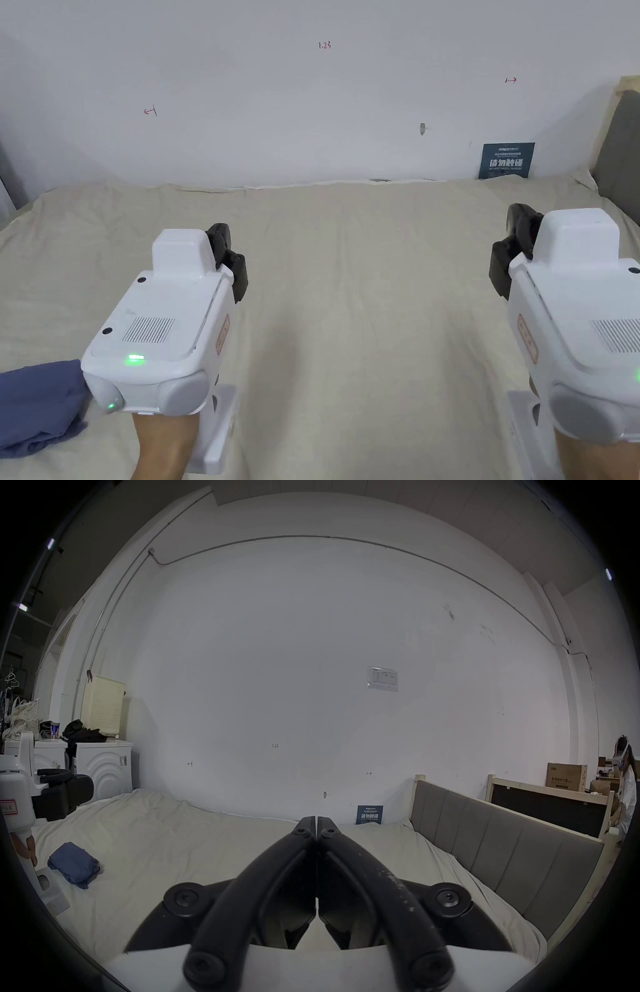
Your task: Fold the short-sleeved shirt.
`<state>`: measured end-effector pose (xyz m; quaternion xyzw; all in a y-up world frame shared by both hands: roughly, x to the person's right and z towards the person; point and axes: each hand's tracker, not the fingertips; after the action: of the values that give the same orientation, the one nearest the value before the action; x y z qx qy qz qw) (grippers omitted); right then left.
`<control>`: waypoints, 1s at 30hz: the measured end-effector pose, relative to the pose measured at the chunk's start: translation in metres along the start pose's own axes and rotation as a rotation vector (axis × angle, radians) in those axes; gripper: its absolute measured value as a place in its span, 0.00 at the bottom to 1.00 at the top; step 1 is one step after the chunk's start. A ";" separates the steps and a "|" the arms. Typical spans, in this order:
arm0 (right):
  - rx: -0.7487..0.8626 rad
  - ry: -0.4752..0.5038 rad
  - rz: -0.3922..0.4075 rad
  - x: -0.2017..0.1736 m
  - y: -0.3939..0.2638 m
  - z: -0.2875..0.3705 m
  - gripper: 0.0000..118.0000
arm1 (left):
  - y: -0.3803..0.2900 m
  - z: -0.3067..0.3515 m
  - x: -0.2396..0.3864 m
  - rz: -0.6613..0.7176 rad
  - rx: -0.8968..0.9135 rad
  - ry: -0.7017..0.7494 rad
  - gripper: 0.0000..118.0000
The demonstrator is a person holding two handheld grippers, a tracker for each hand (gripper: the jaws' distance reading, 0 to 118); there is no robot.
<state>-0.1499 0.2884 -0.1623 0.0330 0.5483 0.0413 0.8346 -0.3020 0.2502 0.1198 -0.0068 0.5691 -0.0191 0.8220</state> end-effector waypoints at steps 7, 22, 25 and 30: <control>0.000 -0.001 0.002 0.000 0.000 0.002 0.01 | -0.001 0.001 0.002 -0.014 -0.007 -0.001 0.00; -0.021 -0.002 -0.013 0.001 0.002 0.000 0.97 | 0.000 -0.003 -0.004 0.030 -0.028 -0.026 1.00; -0.010 0.002 -0.009 -0.003 0.003 0.002 1.00 | -0.004 -0.008 -0.009 0.027 -0.004 -0.010 1.00; -0.013 -0.004 0.000 -0.005 0.004 0.001 1.00 | -0.002 -0.008 -0.009 0.013 0.003 -0.003 1.00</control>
<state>-0.1516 0.2918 -0.1570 0.0278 0.5463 0.0447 0.8359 -0.3125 0.2488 0.1259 -0.0018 0.5677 -0.0144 0.8231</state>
